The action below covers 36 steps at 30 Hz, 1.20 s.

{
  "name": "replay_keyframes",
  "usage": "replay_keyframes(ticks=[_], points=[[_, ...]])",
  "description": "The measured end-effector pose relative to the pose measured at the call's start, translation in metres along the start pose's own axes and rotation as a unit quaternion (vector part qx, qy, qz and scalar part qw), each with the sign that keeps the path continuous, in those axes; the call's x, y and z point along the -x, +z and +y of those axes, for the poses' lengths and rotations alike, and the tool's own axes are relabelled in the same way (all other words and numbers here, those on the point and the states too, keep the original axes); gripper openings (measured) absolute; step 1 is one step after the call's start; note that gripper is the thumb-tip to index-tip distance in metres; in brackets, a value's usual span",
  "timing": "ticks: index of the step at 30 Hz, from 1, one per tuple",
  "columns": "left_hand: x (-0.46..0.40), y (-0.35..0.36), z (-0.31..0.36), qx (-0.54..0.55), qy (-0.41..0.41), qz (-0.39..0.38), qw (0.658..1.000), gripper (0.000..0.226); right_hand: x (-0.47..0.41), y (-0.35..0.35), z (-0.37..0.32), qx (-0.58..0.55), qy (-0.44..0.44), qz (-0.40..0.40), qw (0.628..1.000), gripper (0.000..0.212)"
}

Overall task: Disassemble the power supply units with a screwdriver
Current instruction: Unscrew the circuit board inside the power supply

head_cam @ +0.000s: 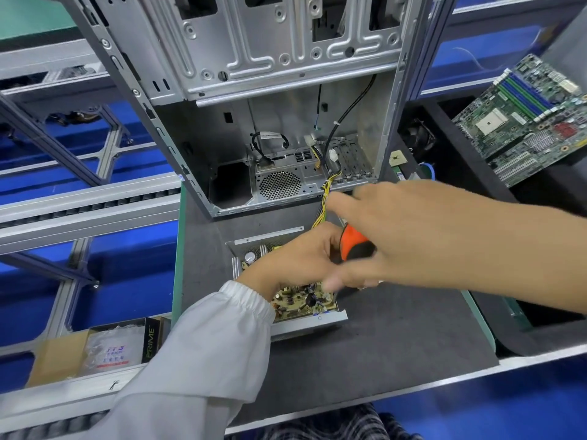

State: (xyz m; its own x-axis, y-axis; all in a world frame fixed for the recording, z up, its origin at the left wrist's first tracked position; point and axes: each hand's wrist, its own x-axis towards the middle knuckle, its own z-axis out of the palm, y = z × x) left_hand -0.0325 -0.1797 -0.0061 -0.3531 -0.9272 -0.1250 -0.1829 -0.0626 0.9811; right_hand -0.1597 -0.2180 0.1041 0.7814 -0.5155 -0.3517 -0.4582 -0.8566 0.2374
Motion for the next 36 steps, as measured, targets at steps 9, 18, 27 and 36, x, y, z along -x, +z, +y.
replay_keyframes(ticks=[9, 18, 27, 36], points=[[-0.001, -0.001, -0.005, -0.016, 0.008, -0.012, 1.000, 0.022, 0.005, 0.003, 0.013, -0.115, -0.077, 0.000, 0.990, 0.058], [-0.003, -0.003, -0.006, 0.009, -0.019, -0.036, 0.999, 0.027, 0.006, 0.005, 0.018, -0.182, -0.119, -0.042, 0.975, 0.046], [-0.004, -0.001, -0.009, 0.025, -0.022, -0.049, 0.998, 0.032, 0.003, 0.014, 0.012, -0.166, -0.098, -0.029, 0.981, 0.034], [0.001, -0.006, -0.021, -0.023, -0.033, -0.065, 0.997, 0.026, 0.004, 0.020, 0.014, -0.196, -0.055, -0.004, 0.979, 0.023]])
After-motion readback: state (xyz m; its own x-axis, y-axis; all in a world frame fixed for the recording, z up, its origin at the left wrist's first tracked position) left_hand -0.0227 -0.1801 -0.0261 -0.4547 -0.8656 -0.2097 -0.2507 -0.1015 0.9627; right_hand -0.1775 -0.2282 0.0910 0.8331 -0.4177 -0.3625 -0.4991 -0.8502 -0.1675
